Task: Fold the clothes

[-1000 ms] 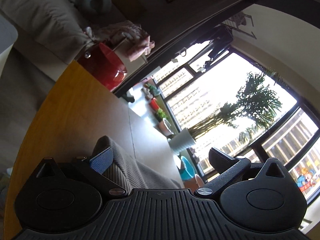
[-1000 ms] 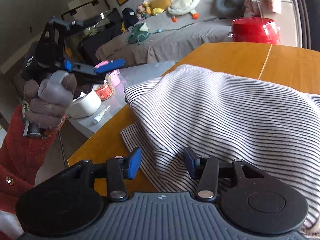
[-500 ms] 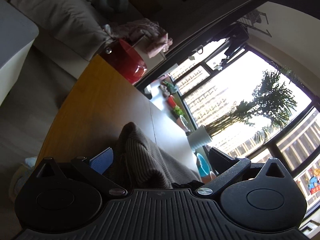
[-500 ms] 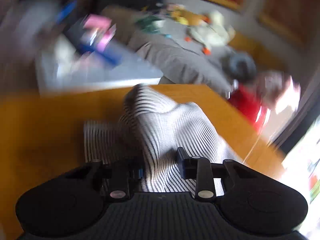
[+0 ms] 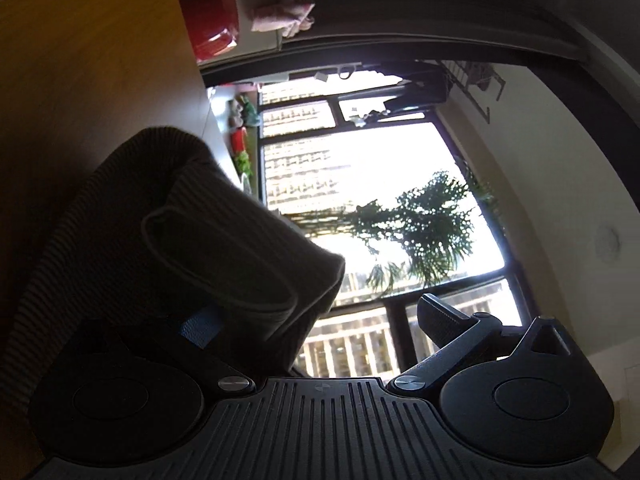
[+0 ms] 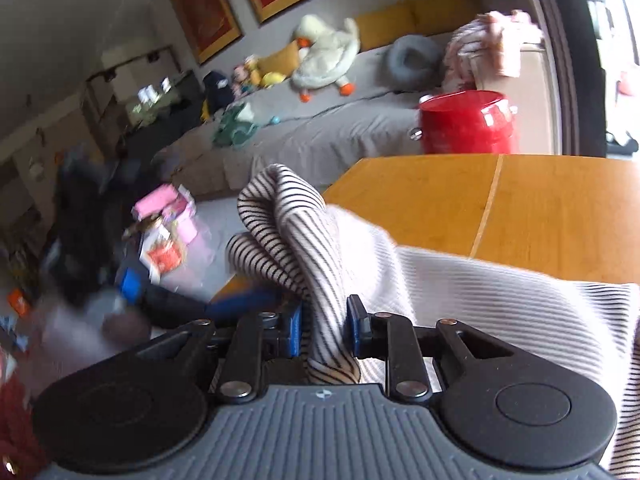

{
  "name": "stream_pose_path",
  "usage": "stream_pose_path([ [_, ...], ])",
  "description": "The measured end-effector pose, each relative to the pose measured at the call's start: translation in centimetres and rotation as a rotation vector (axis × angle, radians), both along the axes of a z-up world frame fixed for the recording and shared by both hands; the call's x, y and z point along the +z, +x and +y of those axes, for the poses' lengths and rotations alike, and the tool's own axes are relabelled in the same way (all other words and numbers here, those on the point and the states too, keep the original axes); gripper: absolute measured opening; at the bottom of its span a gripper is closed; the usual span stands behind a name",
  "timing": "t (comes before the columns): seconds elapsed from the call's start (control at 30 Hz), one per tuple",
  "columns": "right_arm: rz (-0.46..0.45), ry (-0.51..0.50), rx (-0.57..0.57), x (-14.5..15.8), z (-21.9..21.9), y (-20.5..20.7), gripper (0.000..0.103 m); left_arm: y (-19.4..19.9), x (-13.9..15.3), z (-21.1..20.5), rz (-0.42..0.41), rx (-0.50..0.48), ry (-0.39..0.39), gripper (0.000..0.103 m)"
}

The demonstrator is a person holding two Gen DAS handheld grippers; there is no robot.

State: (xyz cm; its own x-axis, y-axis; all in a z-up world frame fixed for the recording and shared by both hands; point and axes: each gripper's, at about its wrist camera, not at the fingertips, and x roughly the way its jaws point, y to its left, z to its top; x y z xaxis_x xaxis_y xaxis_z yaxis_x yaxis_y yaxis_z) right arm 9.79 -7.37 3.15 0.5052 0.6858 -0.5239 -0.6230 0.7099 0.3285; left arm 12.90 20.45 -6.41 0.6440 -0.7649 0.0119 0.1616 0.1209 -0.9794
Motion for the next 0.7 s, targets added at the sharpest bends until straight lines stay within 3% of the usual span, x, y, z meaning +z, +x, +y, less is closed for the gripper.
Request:
stream_pose_path([
  [0.1,0.002,-0.076,0.057,-1.5,1.6,-1.2,0.025,-0.7,1.8,2.9,-0.038,0.109,0.098,0.103],
  [0.23,-0.011,-0.101,0.086,-2.6,2.2,-2.3,0.03,-2.7,3.9,5.8,-0.07,0.231,0.24,0.103],
  [0.33,-0.028,-0.121,0.114,-2.1,2.3,-2.9,0.041,-3.8,5.2,5.8,-0.073,0.253,0.364,0.103],
  [0.47,-0.08,-0.158,0.123,-0.5,0.5,-4.4,0.043,-4.0,5.6,1.5,-0.05,0.194,0.629,0.103],
  [0.6,-0.113,-0.137,-0.081,2.0,-5.9,-5.1,0.048,-3.6,3.5,-2.0,-0.021,0.09,0.732,0.103],
  [0.7,-0.065,-0.04,-0.313,3.2,-12.9,-5.0,0.048,-3.4,2.2,-4.4,-0.003,0.018,0.8,0.103],
])
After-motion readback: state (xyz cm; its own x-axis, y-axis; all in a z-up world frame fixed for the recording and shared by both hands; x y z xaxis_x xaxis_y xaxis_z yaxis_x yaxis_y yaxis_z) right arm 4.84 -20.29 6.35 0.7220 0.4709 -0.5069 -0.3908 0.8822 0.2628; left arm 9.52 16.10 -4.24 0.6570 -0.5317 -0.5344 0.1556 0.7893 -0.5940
